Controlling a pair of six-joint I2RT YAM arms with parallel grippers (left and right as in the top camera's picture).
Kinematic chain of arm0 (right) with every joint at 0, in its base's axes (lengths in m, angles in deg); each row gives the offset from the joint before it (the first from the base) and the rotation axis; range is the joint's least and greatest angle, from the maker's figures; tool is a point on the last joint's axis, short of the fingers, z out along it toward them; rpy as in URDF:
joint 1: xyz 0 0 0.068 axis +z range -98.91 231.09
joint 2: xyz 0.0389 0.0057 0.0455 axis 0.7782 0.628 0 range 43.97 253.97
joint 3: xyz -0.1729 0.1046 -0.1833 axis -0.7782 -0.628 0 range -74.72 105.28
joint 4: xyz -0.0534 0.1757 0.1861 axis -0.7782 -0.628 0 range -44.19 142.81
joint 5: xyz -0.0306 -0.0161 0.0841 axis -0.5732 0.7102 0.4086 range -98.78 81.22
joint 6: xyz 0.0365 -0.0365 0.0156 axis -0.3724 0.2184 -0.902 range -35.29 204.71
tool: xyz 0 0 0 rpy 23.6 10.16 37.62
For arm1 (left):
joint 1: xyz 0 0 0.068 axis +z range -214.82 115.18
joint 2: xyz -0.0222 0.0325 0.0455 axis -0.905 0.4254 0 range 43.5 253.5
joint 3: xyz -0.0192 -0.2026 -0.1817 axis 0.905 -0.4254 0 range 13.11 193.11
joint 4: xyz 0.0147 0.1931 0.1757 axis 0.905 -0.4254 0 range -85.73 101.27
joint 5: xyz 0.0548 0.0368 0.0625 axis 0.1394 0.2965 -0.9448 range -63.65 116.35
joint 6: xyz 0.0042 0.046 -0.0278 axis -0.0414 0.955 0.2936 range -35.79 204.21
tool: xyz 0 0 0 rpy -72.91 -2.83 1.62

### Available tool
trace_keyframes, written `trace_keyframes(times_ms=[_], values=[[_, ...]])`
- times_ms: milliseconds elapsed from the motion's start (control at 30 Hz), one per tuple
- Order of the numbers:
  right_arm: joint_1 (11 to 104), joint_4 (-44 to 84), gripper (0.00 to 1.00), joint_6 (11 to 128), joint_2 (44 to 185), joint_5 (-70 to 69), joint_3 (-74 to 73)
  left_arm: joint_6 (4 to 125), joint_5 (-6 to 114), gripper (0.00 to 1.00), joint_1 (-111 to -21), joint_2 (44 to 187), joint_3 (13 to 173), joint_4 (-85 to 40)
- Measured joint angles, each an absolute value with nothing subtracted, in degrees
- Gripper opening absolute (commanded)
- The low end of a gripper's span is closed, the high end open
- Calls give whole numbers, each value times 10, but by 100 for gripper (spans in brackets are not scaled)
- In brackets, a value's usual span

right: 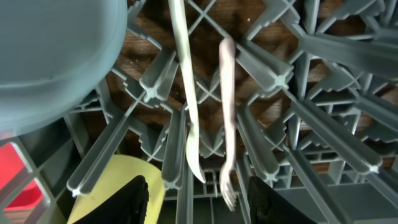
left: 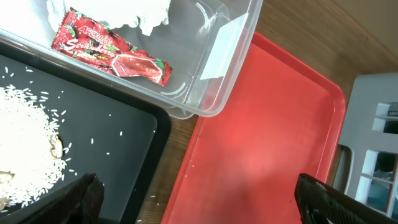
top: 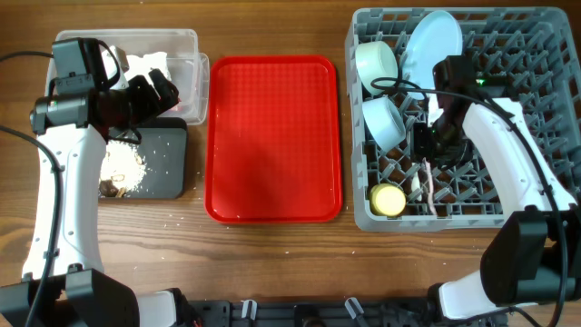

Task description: Sort waste into correct bins and load items into the dishwasher rack

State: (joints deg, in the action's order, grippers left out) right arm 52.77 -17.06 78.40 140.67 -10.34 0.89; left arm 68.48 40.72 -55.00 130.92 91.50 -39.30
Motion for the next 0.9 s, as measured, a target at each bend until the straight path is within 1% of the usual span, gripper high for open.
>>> trace_keyframes(times_ms=[67, 233, 267, 300, 433, 600, 833, 900], values=[[528, -192, 53, 784, 1407, -103, 26, 685, 407, 100, -550, 1309, 915, -393], [528, -272, 53, 784, 1370, -88, 156, 685, 407, 100, -550, 1309, 915, -393], [528, -281, 65, 784, 1354, -82, 183, 685, 407, 100, -550, 1309, 915, -393], [528, -292, 100, 784, 1337, -74, 211, 685, 407, 100, -550, 1309, 915, -393], [528, -314, 100, 785, 1240, -56, 296, 685, 407, 100, -550, 1309, 915, -393], [528, -315, 100, 786, 1116, -41, 313, 685, 407, 100, -550, 1309, 915, -393], [528, -322, 100, 786, 1051, -39, 313, 685, 407, 100, -550, 1309, 915, -393], [527, -277, 100, 786, 1036, -48, 290, 685, 407, 100, -550, 1309, 915, -393]])
